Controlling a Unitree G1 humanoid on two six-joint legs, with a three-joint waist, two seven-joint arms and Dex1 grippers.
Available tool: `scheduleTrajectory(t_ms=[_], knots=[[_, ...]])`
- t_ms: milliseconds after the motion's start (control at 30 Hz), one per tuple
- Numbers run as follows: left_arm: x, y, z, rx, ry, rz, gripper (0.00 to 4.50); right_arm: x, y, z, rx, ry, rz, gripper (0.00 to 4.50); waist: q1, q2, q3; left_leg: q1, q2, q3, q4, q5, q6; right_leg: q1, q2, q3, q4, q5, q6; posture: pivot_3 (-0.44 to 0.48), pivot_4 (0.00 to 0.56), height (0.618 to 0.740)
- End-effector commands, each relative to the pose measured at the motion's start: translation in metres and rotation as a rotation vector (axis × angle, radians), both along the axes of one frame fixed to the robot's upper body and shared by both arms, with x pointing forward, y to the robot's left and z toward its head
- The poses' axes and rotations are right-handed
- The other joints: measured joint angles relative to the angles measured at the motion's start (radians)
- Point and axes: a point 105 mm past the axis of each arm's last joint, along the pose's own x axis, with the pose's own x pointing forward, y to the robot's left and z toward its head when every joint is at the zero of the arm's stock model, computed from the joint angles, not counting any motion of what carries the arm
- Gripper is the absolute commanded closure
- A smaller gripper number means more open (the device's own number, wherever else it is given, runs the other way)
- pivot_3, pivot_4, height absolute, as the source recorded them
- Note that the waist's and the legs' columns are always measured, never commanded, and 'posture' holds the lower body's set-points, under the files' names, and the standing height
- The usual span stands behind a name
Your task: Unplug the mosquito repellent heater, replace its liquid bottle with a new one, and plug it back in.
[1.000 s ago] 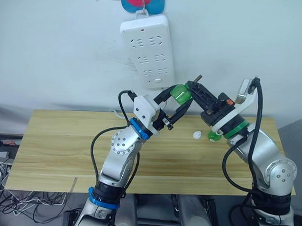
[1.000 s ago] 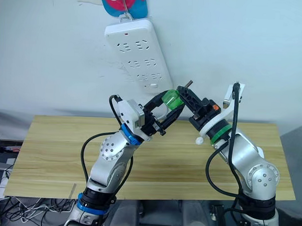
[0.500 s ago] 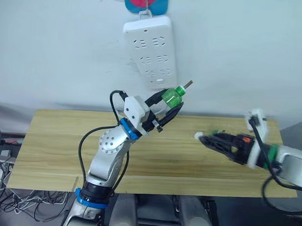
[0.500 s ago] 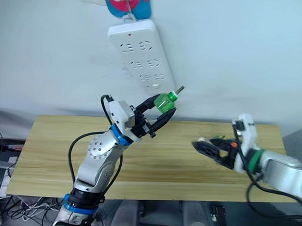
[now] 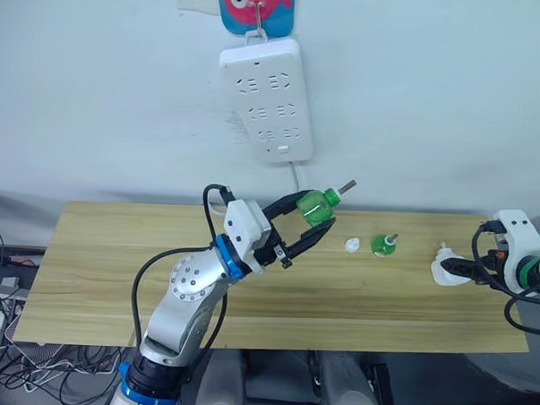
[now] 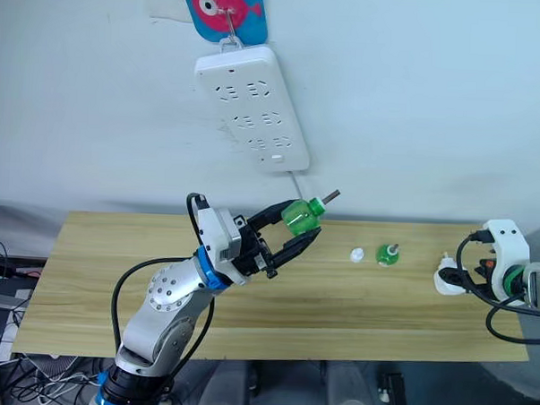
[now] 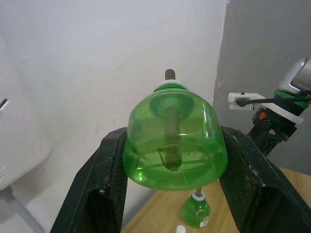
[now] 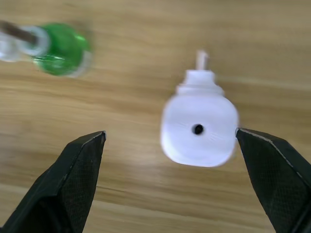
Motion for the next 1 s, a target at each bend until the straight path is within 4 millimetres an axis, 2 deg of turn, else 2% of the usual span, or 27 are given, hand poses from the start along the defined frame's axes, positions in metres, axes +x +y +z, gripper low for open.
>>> scheduleTrajectory(t_ms=[33, 200, 367, 500, 1000], knots=[[-0.007, 0.002, 0.009, -0.018, -0.029, -0.009, 2.23, 0.001, -0.014, -0.01, -0.057, 0.039, -0.024, 0.03, 0.003, 0.001, 0.0, 0.0, 0.0, 0.0, 0.0, 0.0, 0.0, 0.0, 0.0, 0.0, 0.0, 0.0, 0.0, -0.158, 0.304, 0.74], [-0.012, 0.004, 0.008, 0.003, -0.043, -0.003, 2.23, 0.009, -0.02, -0.015, -0.066, 0.046, -0.012, 0.03, 0.006, 0.001, 0.0, -0.001, 0.0, 0.0, 0.0, -0.002, 0.003, 0.0, -0.001, 0.0, -0.001, 0.0, 0.0, -0.153, 0.333, 0.74], [-0.012, 0.004, 0.009, 0.007, -0.044, 0.004, 2.23, 0.012, -0.02, -0.025, -0.061, 0.064, 0.022, 0.03, 0.007, 0.001, 0.0, 0.0, 0.0, 0.0, 0.0, -0.002, 0.004, 0.001, 0.0, -0.001, 0.0, 0.0, 0.0, -0.142, 0.325, 0.74], [-0.012, 0.003, 0.011, 0.02, -0.063, -0.001, 2.23, 0.014, -0.024, -0.033, -0.048, 0.086, 0.009, 0.03, 0.007, 0.001, 0.0, 0.0, 0.0, 0.0, 0.0, -0.002, 0.004, 0.001, -0.001, 0.0, 0.0, 0.0, 0.0, -0.138, 0.34, 0.74], [-0.01, 0.008, 0.01, 0.053, -0.075, 0.011, 2.23, 0.02, -0.023, -0.045, -0.042, 0.092, 0.062, 0.03, 0.008, 0.0, 0.001, 0.0, 0.0, 0.0, 0.0, -0.002, 0.004, 0.001, -0.001, 0.0, 0.0, 0.0, 0.0, -0.131, 0.345, 0.74]])
